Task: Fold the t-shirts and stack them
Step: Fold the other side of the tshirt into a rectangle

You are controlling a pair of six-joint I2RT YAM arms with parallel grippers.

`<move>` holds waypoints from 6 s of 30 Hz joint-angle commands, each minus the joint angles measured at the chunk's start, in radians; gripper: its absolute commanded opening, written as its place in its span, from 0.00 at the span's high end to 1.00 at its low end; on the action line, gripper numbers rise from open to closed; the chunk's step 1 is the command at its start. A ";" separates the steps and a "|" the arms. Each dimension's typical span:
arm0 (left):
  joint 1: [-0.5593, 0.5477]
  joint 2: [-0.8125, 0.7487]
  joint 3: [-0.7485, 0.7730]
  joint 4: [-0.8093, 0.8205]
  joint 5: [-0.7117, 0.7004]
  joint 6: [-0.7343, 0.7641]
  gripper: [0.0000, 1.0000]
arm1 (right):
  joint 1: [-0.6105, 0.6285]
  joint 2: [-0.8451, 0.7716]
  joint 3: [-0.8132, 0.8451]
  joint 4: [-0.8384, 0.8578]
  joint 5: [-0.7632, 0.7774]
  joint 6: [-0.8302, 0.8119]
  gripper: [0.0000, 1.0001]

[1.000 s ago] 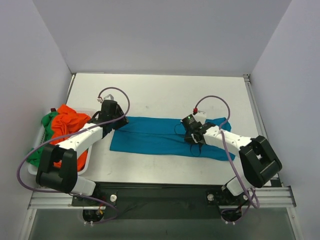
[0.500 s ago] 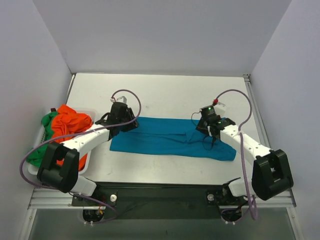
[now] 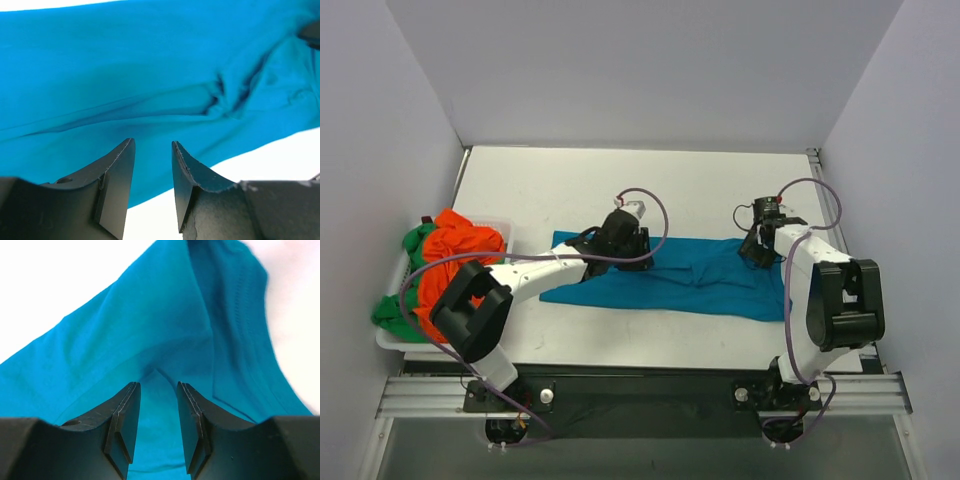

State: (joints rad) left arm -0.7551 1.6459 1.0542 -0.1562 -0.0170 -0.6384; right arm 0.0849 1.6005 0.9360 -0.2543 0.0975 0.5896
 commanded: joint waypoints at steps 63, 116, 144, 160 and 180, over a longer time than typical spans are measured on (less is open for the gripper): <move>-0.210 0.238 0.244 -0.034 0.005 0.019 0.53 | 0.016 -0.167 -0.141 0.021 -0.088 0.015 0.96; -0.225 0.459 0.421 -0.046 0.074 0.019 0.50 | -0.119 -0.320 -0.318 0.039 -0.117 0.090 0.63; -0.224 0.471 0.449 -0.109 0.034 0.043 0.62 | -0.132 -0.292 -0.279 0.018 -0.128 0.075 0.68; -0.216 0.459 0.432 -0.114 0.029 0.048 0.62 | -0.137 -0.246 -0.293 0.073 -0.151 0.087 0.76; -0.211 0.460 0.431 -0.117 0.029 0.048 0.62 | -0.134 -0.272 -0.296 0.040 -0.145 0.079 1.00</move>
State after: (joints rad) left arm -0.9733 2.1216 1.4910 -0.2379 0.0277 -0.6117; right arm -0.0463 1.3521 0.6281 -0.1741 -0.0711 0.6785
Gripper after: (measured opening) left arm 0.383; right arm 0.021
